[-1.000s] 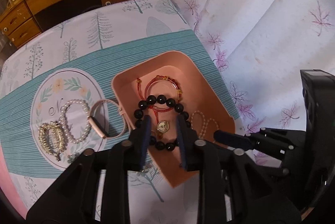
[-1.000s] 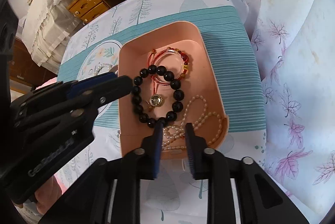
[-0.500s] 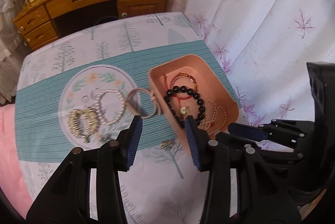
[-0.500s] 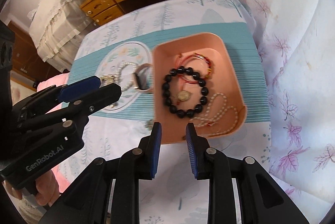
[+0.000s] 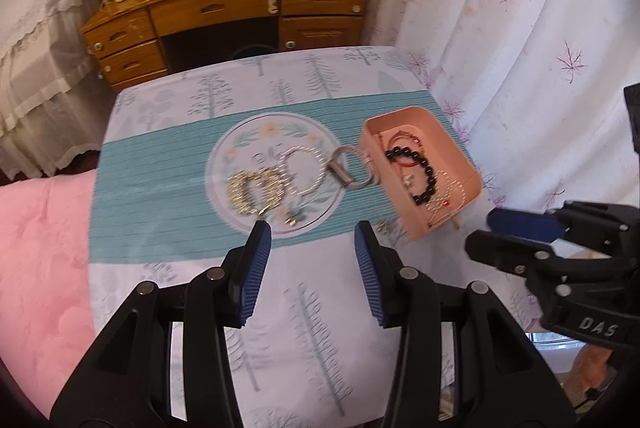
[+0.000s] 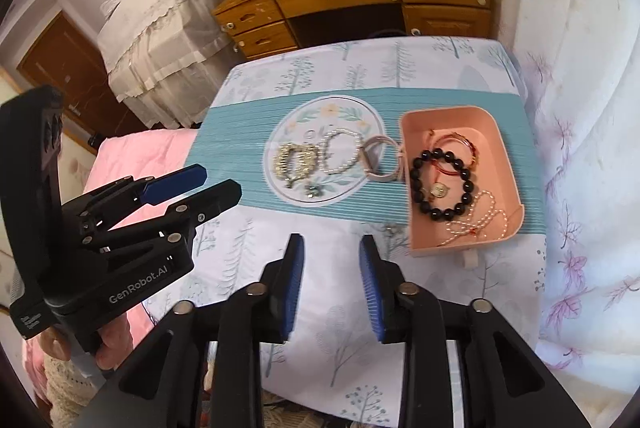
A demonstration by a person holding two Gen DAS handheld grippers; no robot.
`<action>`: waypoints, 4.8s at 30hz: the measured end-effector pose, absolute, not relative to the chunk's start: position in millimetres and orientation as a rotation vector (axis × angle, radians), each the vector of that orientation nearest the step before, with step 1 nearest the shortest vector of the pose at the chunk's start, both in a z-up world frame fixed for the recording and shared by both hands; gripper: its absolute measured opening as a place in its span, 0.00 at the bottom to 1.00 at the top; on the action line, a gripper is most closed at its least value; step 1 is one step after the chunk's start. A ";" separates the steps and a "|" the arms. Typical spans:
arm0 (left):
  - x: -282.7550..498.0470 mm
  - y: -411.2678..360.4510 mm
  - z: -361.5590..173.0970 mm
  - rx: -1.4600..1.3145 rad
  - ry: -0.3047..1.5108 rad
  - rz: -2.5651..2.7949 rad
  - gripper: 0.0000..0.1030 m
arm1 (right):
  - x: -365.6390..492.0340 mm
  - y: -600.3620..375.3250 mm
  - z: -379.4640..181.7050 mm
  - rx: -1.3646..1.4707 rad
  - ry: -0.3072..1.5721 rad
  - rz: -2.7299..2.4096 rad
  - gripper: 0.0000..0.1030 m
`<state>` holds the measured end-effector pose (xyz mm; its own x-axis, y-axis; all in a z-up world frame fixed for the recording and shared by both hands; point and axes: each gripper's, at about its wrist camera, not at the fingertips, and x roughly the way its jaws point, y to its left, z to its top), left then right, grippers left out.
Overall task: Organize jewelry
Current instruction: 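Grasp the gold leaf hair clip with the left tool while the right tool grasps the pearl bracelet, then carry the hair clip and pearl bracelet into the peach box while both tools release them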
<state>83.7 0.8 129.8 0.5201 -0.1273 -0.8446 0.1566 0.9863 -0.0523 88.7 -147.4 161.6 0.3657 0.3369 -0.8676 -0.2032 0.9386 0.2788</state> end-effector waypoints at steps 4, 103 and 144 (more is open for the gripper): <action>65.2 24.5 131.6 0.018 1.005 -0.138 0.45 | 76.2 -124.0 171.5 0.085 1.139 0.360 0.36; 223.9 -46.3 51.9 0.036 1.162 -0.114 0.23 | 240.9 -166.4 109.7 0.012 1.075 0.318 0.07; 281.6 -194.0 -30.8 0.155 1.262 -0.321 0.24 | 201.4 -299.1 23.0 0.139 1.202 0.041 0.12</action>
<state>281.6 -194.0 -30.8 0.2667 -0.1525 -0.9516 0.3211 0.9450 -0.0615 201.4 -299.1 23.0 0.3614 0.1053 -0.9265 0.0425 0.9907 0.1292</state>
